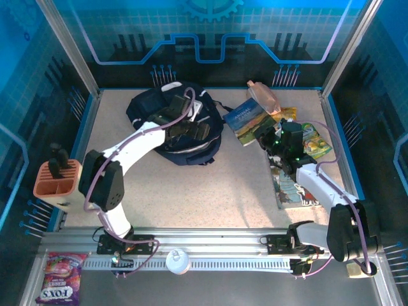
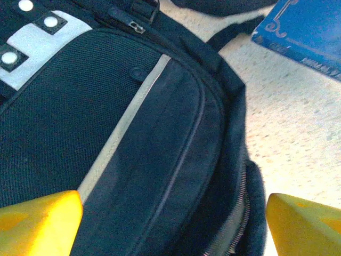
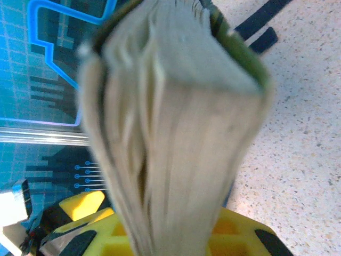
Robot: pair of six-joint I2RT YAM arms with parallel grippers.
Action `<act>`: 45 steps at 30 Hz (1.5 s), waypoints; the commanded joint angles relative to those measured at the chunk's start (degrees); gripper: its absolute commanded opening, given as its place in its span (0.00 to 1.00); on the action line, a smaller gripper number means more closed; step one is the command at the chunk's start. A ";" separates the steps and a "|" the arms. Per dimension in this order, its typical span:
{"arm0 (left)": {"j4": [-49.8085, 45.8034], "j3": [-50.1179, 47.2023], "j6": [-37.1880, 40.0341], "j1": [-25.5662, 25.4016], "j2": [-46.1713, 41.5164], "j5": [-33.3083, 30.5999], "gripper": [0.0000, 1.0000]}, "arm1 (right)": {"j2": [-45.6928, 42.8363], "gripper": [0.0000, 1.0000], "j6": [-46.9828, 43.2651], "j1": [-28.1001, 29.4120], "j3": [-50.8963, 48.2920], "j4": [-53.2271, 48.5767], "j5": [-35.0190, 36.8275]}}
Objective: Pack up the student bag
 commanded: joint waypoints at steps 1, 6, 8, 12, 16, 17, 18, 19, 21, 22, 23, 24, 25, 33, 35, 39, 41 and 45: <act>-7.80 4.96 6.77 -0.70 4.51 -2.35 0.86 | -1.60 0.10 -1.35 -0.76 0.69 2.14 -0.04; -13.38 10.65 9.56 -2.12 10.83 -6.00 0.79 | -1.27 0.10 -0.91 -0.72 0.64 2.12 -0.23; -15.32 12.93 9.83 -2.38 13.05 -7.81 0.76 | -1.00 0.09 -0.78 -0.74 0.70 2.13 -0.40; -17.44 15.99 9.71 -2.80 16.13 -11.11 0.68 | -0.43 0.09 -0.62 -0.67 0.84 2.26 -0.89; -17.65 17.07 9.82 -2.88 17.35 -11.95 0.62 | -0.01 0.09 -0.28 -0.68 0.77 2.60 -1.21; -18.03 17.44 9.92 -2.82 17.80 -11.95 0.61 | 0.02 0.09 -0.21 -0.67 0.80 2.66 -1.21; -18.44 17.91 10.06 -2.78 18.30 -12.10 0.61 | 0.03 0.09 -0.17 -0.63 0.80 2.73 -1.21; -18.98 18.37 10.22 -2.82 18.80 -12.09 0.60 | 0.03 0.09 -0.09 -0.67 0.71 2.75 -1.21; -19.82 19.12 10.73 -2.90 19.73 -12.15 0.59 | 0.03 0.09 -0.08 -0.66 0.75 2.75 -1.21; -20.15 19.31 11.09 -2.88 20.02 -12.00 0.59 | 0.06 0.09 -0.08 -0.68 0.76 2.75 -1.13; -20.54 19.71 11.30 -2.92 20.38 -11.95 0.59 | 0.05 0.09 -0.08 -0.66 0.77 2.79 -1.10; -21.09 20.11 11.46 -2.91 20.81 -11.89 0.59 | 0.10 0.09 -0.08 -0.68 0.84 2.79 -1.15; -21.52 20.50 11.67 -2.87 21.21 -11.77 0.58 | 0.17 0.09 -0.02 -0.65 0.83 2.81 -1.21; -22.73 22.67 11.25 -3.35 22.37 -16.14 0.39 | 0.61 0.09 0.10 -0.67 0.99 2.80 -1.38; -22.00 22.42 11.02 -3.77 21.38 -16.55 0.32 | 0.56 0.09 -0.07 -0.68 1.01 2.79 -1.31; -19.80 21.29 10.56 -4.14 18.25 -16.53 0.17 | 0.21 0.09 -0.77 -0.69 1.38 2.01 -0.82; -18.91 20.89 10.04 -4.15 16.55 -16.65 0.09 | -0.21 0.10 -1.34 -0.75 1.41 1.40 -0.47; -17.53 19.97 9.16 -4.14 13.38 -14.89 0.00 | -1.25 0.09 -2.33 -1.06 1.43 0.21 0.26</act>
